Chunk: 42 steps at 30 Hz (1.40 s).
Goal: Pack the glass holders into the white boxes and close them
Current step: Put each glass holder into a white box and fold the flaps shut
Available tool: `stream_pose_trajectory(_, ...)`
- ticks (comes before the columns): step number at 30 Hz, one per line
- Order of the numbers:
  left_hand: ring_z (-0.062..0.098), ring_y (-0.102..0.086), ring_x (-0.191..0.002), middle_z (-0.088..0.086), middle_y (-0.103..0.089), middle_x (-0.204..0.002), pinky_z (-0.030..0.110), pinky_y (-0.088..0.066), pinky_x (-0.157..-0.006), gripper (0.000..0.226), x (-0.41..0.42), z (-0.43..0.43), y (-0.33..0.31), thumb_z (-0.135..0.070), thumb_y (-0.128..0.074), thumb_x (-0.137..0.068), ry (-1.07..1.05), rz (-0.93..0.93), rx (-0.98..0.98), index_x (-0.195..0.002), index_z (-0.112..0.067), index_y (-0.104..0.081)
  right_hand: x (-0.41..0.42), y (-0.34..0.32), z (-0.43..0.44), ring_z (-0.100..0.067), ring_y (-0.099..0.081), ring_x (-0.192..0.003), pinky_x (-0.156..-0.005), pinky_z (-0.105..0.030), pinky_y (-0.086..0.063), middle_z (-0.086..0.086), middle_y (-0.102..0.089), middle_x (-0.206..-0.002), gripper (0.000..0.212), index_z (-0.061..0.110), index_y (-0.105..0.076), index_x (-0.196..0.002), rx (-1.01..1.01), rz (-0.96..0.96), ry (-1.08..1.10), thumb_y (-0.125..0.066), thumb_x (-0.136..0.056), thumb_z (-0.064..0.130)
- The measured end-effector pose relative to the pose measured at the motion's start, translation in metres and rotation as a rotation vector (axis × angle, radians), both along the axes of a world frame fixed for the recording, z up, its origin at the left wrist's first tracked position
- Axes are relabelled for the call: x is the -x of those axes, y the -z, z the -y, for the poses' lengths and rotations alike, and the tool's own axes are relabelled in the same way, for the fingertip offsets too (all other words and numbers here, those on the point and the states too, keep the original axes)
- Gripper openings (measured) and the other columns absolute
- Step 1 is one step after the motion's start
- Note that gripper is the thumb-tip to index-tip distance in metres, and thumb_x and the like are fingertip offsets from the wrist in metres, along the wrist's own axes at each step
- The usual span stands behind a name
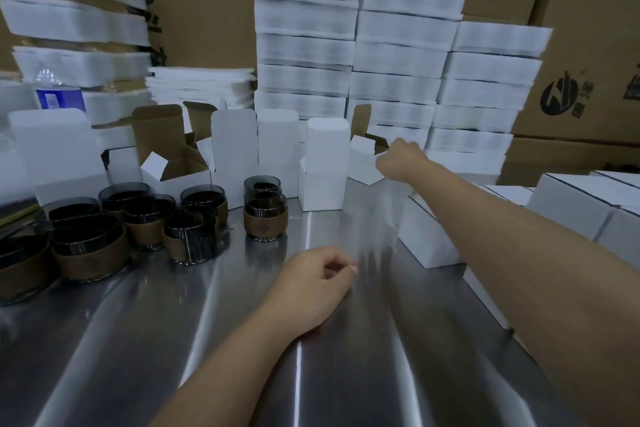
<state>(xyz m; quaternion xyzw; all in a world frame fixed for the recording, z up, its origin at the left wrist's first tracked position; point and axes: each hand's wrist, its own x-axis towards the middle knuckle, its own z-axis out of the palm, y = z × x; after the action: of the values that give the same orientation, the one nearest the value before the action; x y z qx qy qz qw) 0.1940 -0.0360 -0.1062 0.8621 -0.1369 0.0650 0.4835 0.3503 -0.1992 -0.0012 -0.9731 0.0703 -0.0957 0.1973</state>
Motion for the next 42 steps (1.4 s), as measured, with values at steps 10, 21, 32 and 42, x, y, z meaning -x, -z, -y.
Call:
stream_pose_trajectory(10,-0.003,-0.055,-0.083,-0.015,-0.059,-0.088,0.009,-0.043,-0.076,0.012,0.001,0.001,0.003,-0.027,-0.060,-0.089,0.035,0.128,-0.072,-0.095,-0.025,-0.071,-0.090,-0.008,-0.006,-0.022,-0.040,-0.092,-0.079,-0.032,-0.032,-0.011,-0.045,-0.102,0.021,0.010,-0.045,-0.080,-0.202,-0.030,0.025,-0.034,-0.097,0.012)
stream_pose_trajectory(21,-0.002,-0.055,-0.081,-0.017,-0.056,-0.084,0.009,-0.041,-0.074,0.011,0.000,-0.001,0.003,-0.027,-0.062,-0.087,0.048,0.133,-0.058,-0.093,-0.025,-0.071,-0.077,-0.003,-0.020,-0.034,-0.039,-0.130,-0.110,-0.048,-0.027,-0.017,-0.044,-0.140,0.056,0.006,-0.047,-0.135,-0.342,-0.005,0.013,-0.030,-0.095,0.040)
stream_pose_trajectory(32,0.002,-0.058,-0.091,-0.010,-0.064,-0.100,0.019,-0.045,-0.088,0.013,0.005,0.000,-0.005,-0.026,-0.060,-0.089,0.048,0.062,-0.106,-0.097,-0.026,-0.071,-0.027,-0.029,-0.028,-0.028,-0.036,-0.129,-0.112,-0.040,-0.025,-0.015,-0.042,-0.136,0.043,0.000,-0.052,-0.123,-0.484,0.337,0.154,-0.036,-0.094,0.027)
stream_pose_trajectory(42,0.009,-0.064,-0.091,-0.004,-0.070,-0.097,0.015,-0.048,-0.084,0.017,0.009,0.000,-0.013,-0.020,-0.062,-0.091,0.021,-0.054,-0.007,-0.107,-0.020,-0.069,0.118,-0.028,-0.025,-0.018,-0.031,-0.097,-0.079,-0.028,-0.033,0.019,-0.042,-0.080,0.027,0.029,-0.054,-0.068,-0.757,0.631,-0.186,-0.041,-0.088,0.017)
